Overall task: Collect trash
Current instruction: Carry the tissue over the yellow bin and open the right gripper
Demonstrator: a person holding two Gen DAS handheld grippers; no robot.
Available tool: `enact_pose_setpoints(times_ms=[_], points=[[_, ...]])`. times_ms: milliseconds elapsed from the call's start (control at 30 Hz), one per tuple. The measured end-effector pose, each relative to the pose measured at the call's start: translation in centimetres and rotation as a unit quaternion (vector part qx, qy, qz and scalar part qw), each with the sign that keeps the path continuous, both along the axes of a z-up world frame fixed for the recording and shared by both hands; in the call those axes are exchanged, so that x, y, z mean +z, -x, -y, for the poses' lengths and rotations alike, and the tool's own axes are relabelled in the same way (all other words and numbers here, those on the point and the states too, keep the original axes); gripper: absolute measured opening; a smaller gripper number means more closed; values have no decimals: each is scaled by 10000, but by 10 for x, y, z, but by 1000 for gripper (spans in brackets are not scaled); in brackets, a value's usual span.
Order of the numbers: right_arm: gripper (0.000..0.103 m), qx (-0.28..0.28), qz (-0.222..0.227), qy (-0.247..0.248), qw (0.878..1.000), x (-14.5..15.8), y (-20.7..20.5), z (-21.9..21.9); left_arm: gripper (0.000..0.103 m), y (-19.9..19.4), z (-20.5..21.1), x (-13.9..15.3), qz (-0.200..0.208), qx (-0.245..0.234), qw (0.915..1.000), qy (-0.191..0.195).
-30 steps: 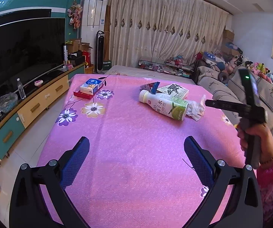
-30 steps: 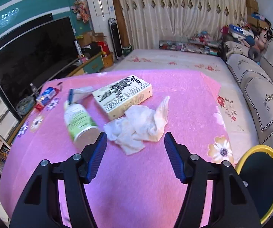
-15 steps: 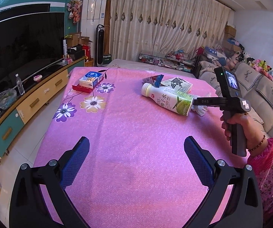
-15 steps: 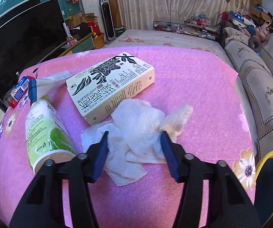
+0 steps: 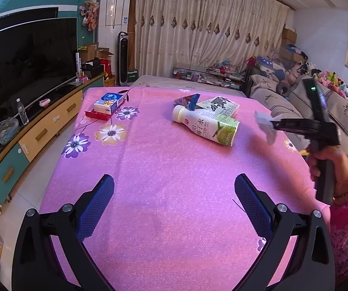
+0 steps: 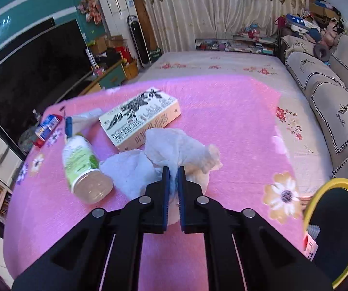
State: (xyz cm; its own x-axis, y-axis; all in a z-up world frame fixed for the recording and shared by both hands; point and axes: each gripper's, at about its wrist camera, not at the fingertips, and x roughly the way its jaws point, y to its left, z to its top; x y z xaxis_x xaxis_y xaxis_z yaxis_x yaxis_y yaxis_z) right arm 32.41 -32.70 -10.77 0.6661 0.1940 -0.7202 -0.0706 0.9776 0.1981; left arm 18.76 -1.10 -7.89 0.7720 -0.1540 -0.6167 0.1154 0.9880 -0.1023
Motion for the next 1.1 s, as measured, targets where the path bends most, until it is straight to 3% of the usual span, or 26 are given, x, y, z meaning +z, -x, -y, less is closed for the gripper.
enact_pose_setpoints(times_ms=[167, 300, 600, 833, 900, 1033, 1100], points=[[7, -250, 388, -68, 9989, 26, 47, 41, 98, -1, 15, 0, -1, -145, 9999, -21], [7, -654, 502, -19, 9966, 30, 79, 86, 98, 0, 28, 2, 37, -237, 9997, -71], [7, -1547, 179, 0, 9878, -10, 121, 173, 98, -1, 59, 3, -17, -456, 9988, -167], [10, -1832, -92, -10, 9830, -41, 129, 199, 98, 0, 92, 7, -4, -656, 9974, -307], [12, -1887, -139, -47, 9819, -47, 129, 206, 98, 0, 98, 8, -24, -695, 9970, -326], [33, -1975, -134, -85, 9802, -52, 133, 213, 98, -3, 111, 7, -46, -746, 9965, -373], [34, -1993, -89, -87, 9799, -50, 135, 215, 98, -4, 115, 6, -46, -751, 9964, -388]])
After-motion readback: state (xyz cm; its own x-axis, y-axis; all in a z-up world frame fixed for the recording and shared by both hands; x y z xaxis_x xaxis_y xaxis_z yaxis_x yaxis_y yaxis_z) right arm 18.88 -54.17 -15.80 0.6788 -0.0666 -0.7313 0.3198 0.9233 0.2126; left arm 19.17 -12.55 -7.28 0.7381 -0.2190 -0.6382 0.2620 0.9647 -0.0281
